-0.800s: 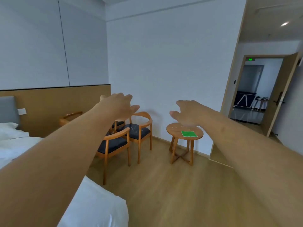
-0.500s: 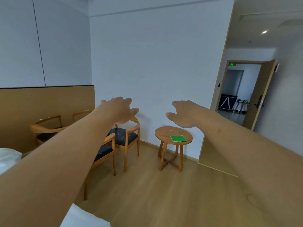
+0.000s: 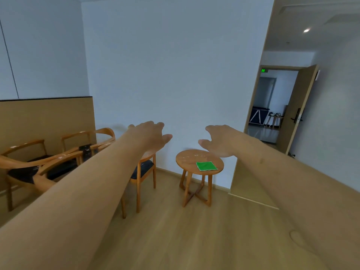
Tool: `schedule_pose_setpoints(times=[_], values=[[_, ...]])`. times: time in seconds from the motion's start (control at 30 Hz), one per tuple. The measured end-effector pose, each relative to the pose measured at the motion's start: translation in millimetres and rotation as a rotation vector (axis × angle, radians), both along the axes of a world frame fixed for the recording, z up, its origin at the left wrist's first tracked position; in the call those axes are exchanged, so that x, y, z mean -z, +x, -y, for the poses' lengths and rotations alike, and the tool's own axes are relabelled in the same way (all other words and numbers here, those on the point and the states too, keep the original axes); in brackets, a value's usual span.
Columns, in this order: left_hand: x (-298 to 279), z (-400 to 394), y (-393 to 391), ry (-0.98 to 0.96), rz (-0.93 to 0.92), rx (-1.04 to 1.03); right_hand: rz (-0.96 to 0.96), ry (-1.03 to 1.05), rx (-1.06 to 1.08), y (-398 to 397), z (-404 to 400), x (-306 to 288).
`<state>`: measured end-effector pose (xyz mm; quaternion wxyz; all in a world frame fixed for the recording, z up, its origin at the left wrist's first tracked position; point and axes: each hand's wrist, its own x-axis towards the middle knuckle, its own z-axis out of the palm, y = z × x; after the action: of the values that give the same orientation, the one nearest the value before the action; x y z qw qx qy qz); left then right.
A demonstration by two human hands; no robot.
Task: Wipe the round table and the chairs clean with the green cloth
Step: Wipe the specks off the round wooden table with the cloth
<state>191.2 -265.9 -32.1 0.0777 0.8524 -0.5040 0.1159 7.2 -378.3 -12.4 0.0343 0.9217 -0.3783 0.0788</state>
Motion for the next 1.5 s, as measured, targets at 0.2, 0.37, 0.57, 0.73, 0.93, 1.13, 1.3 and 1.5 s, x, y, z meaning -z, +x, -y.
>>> schedule_pose_setpoints(times=[0.2, 0.37, 0.57, 0.73, 0.93, 1.13, 1.3, 1.5], values=[[2, 82, 27, 0.034, 0.013, -0.014, 0.033, -0.010, -0.009, 30, 81, 6], [-16, 162, 52, 0.018, 0.022, -0.030, 0.008, -0.009, 0.002, 48, 166, -8], [-19, 251, 82, 0.021, 0.044, -0.037, 0.006, 0.005, 0.030, 75, 266, -16], [-10, 315, 120, 0.048, 0.036, -0.068, -0.004, 0.034, 0.016, 110, 331, -2], [-3, 402, 180, 0.079, 0.039, -0.074, 0.003, 0.008, 0.055, 162, 415, 5], [-19, 486, 248, 0.068, 0.060, -0.058, 0.023, -0.021, 0.098, 223, 498, -13], [-23, 555, 288, 0.083, 0.088, -0.016, 0.006, 0.013, 0.108, 270, 553, -4], [1, 635, 316, 0.126, 0.094, 0.040, -0.012, 0.036, 0.128, 305, 625, 10]])
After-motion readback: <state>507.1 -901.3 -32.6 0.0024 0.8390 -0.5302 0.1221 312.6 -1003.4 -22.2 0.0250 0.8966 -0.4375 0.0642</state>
